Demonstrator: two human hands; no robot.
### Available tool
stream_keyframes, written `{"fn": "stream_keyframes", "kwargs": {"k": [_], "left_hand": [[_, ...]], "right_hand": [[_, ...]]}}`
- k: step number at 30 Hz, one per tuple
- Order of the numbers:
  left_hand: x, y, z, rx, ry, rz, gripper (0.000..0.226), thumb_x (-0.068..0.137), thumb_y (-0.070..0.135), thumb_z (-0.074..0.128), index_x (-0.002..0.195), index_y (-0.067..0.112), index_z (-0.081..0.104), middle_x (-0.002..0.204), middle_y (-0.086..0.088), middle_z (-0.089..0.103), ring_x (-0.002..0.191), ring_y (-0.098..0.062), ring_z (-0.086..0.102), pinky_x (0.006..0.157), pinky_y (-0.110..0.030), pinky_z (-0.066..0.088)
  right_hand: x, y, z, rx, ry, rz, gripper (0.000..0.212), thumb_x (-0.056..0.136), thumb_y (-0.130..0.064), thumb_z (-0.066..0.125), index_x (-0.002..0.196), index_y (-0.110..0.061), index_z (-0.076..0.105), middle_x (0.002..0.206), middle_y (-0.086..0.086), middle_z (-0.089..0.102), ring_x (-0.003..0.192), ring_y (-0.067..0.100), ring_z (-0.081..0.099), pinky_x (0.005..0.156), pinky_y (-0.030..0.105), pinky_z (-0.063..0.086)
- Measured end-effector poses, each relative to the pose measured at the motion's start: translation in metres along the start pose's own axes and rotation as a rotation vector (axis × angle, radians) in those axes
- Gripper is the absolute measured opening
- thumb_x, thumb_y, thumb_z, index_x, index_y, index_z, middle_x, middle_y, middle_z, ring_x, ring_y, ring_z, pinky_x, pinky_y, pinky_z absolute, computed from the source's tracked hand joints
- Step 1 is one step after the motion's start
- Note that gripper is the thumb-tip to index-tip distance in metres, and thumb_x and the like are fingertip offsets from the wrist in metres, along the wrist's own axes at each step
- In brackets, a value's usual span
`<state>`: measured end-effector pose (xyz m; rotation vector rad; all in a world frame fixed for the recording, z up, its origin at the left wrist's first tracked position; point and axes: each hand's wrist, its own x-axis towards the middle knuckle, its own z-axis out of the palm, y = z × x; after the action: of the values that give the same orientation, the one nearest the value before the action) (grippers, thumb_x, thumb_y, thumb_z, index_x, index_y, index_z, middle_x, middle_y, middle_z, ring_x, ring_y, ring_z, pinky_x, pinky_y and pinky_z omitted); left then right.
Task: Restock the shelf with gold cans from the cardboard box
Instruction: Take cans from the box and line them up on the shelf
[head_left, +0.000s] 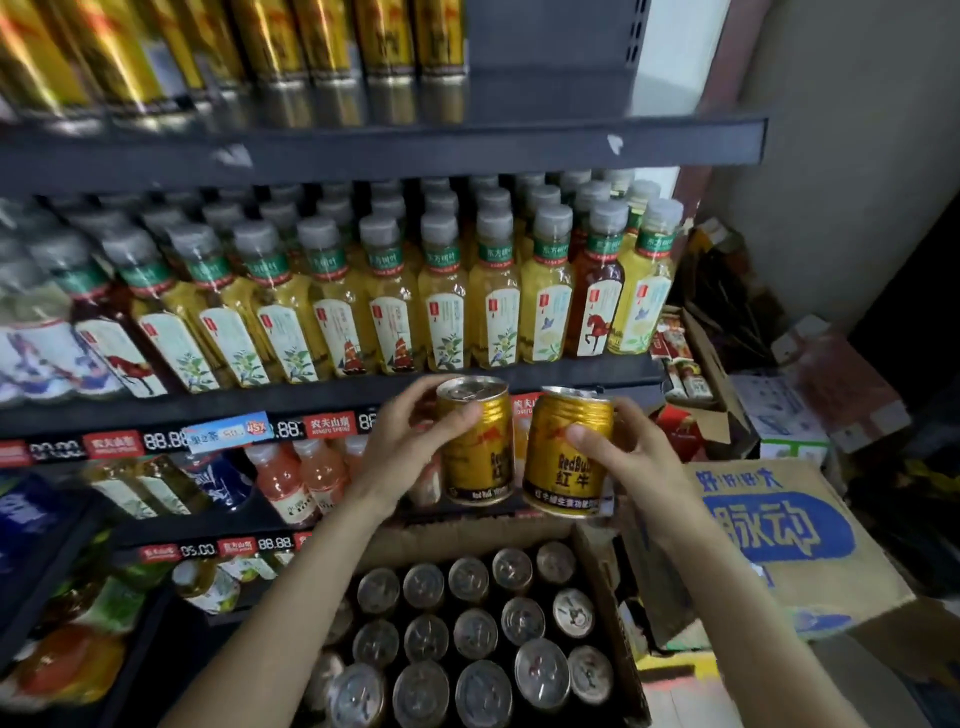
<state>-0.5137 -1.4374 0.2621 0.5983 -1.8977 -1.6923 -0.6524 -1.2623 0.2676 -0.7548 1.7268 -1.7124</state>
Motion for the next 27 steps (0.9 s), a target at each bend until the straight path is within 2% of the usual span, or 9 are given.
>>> {"fn": "stream_keyframes", "kwargs": {"k": [3,6,8,10,14,16,18,22,27], "left_hand": [[0.013,0.054,-0.009,0.057,0.025,0.162,0.046,0.057,0.06,0.063,0.098,0.04,0.066,0.102,0.016,0.069,0.095,0.002,0.064,0.072,-0.014,0.049],[0.03,0.105,-0.016,0.074,0.025,0.306,0.028,0.064,0.053,0.061,0.087,0.041,0.07,0.089,0.017,0.072,0.086,0.0,0.067,0.068,-0.013,0.05],[0.044,0.137,-0.021,0.104,0.053,0.389,0.025,0.067,0.05,0.062,0.087,0.036,0.069,0.084,0.017,0.072,0.082,0.0,0.067,0.067,-0.013,0.051],[0.058,0.166,-0.024,0.161,0.092,0.483,0.032,0.068,0.054,0.06,0.093,0.035,0.066,0.086,0.017,0.07,0.085,0.002,0.065,0.07,-0.013,0.05],[0.097,0.209,-0.029,0.281,0.166,0.599,0.016,0.079,0.05,0.063,0.093,0.043,0.062,0.091,0.024,0.065,0.085,0.013,0.06,0.073,-0.008,0.048],[0.123,0.221,-0.032,0.316,0.191,0.626,0.02,0.078,0.052,0.064,0.095,0.041,0.062,0.092,0.024,0.064,0.084,0.014,0.059,0.077,-0.013,0.048],[0.15,0.226,-0.033,0.318,0.21,0.636,0.033,0.076,0.053,0.065,0.103,0.035,0.065,0.096,0.021,0.064,0.086,0.013,0.058,0.079,-0.013,0.046],[0.198,0.223,-0.031,0.382,0.176,0.542,0.049,0.084,0.043,0.063,0.126,0.019,0.056,0.117,0.005,0.057,0.107,-0.007,0.051,0.086,-0.021,0.041],[0.24,0.214,-0.022,0.474,0.173,0.472,0.056,0.087,0.042,0.06,0.135,0.016,0.045,0.136,-0.006,0.05,0.124,-0.021,0.047,0.098,-0.032,0.042]], "right_hand": [[0.016,-0.053,0.003,-0.084,-0.055,-0.157,0.037,0.069,-0.037,0.076,0.1,-0.023,0.06,0.095,-0.004,0.07,0.088,0.007,0.067,0.071,0.02,0.054],[0.032,-0.103,0.008,-0.102,-0.093,-0.3,0.032,0.069,-0.035,0.076,0.095,-0.023,0.061,0.08,-0.011,0.073,0.077,0.0,0.068,0.064,0.013,0.051],[0.046,-0.133,0.011,-0.105,-0.098,-0.379,0.029,0.07,-0.034,0.073,0.094,-0.022,0.062,0.075,-0.015,0.072,0.074,-0.001,0.067,0.064,0.013,0.049],[0.062,-0.162,0.014,-0.12,-0.073,-0.459,0.031,0.071,-0.034,0.074,0.096,-0.022,0.062,0.077,-0.012,0.071,0.075,0.001,0.067,0.066,0.015,0.05],[0.1,-0.21,0.016,-0.11,-0.003,-0.572,0.022,0.082,-0.025,0.068,0.102,-0.02,0.058,0.086,-0.008,0.068,0.073,-0.002,0.066,0.063,0.013,0.049],[0.122,-0.228,0.015,-0.13,0.026,-0.594,0.023,0.084,-0.024,0.067,0.104,-0.019,0.056,0.091,-0.005,0.067,0.077,0.0,0.066,0.063,0.012,0.049],[0.147,-0.24,0.011,-0.179,0.049,-0.614,0.033,0.083,-0.027,0.068,0.112,-0.016,0.055,0.101,0.0,0.067,0.09,0.009,0.066,0.071,0.018,0.05],[0.195,-0.248,-0.001,-0.316,0.083,-0.604,0.052,0.081,-0.029,0.07,0.125,-0.012,0.051,0.115,0.005,0.06,0.107,0.021,0.059,0.087,0.034,0.051],[0.233,-0.245,-0.007,-0.415,0.119,-0.557,0.058,0.082,-0.027,0.07,0.131,-0.008,0.047,0.125,0.01,0.056,0.113,0.025,0.056,0.094,0.04,0.051]]}}
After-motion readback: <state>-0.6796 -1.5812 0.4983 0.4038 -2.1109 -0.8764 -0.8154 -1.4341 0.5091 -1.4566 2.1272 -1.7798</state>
